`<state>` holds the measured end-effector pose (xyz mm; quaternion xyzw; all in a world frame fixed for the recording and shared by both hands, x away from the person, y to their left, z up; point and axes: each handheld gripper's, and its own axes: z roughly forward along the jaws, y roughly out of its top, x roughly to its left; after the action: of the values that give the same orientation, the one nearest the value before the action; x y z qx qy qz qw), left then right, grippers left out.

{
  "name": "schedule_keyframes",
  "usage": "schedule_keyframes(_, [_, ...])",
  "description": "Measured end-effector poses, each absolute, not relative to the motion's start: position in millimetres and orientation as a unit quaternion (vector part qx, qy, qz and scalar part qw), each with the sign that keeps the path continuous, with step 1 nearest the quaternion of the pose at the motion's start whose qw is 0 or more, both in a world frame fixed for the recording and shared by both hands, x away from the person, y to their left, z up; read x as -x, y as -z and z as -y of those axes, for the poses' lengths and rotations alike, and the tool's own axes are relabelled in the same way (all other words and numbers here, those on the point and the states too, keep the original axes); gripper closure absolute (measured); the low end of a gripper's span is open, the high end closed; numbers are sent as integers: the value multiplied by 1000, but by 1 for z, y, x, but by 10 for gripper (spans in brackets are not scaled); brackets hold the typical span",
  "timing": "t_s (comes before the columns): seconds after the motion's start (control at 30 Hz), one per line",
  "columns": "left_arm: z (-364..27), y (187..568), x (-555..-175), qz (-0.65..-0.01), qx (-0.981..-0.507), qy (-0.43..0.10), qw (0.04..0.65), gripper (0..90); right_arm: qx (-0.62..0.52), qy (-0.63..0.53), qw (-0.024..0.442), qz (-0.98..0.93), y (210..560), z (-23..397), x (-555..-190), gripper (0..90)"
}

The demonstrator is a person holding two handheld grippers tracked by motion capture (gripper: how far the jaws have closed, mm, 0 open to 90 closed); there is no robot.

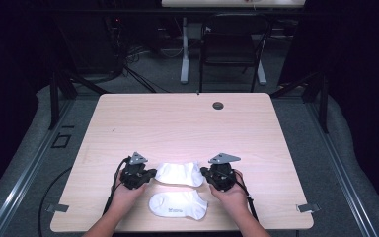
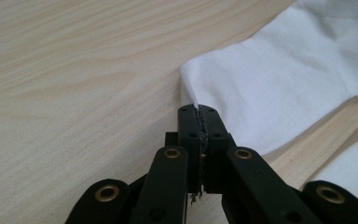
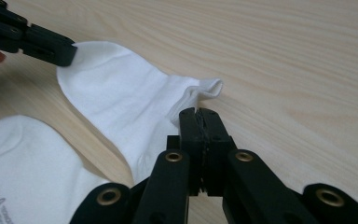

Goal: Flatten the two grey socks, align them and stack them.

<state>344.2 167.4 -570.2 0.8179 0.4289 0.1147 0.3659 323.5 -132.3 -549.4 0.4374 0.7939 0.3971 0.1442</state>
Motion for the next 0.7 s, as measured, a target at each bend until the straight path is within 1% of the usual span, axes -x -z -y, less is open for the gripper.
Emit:
schedule_keyframes(0.37, [-170, 575, -341, -440, -819, -109, 353, 895, -463, -365, 134, -797, 569, 142, -328, 899])
schedule_keyframes(0.53, [-172, 573, -339, -439, -820, -108, 352, 886, -471, -377, 134, -786, 566, 148, -328, 868])
schedule_keyframes(0.7, [-177, 572, -339, -448, -811, -111, 361, 840, -479, -394, 134, -773, 560, 152, -326, 822])
